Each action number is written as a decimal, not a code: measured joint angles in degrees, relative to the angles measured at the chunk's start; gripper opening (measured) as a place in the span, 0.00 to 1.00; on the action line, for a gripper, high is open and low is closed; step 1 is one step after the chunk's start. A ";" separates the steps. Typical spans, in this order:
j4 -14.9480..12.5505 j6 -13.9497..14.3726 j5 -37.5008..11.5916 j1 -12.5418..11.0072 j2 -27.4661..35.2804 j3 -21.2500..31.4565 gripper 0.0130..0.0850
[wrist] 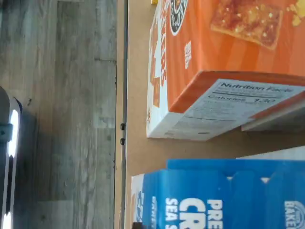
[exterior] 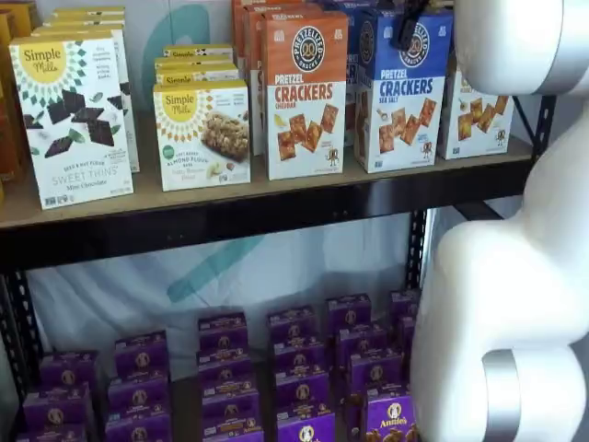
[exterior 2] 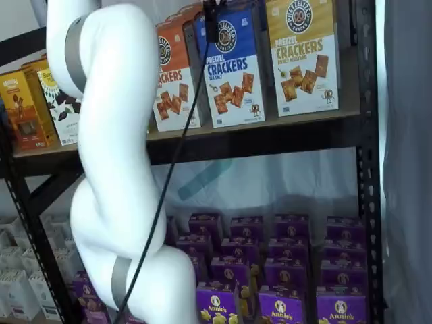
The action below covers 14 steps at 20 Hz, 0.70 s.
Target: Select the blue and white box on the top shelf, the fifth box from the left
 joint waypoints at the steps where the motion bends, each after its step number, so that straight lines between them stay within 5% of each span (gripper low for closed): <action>1: 0.06 -0.01 -0.04 -0.03 0.00 0.03 0.78; 10: 0.32 -0.02 0.05 -0.19 0.01 -0.17 0.78; 14: 0.25 0.00 0.20 -0.14 -0.17 -0.04 0.61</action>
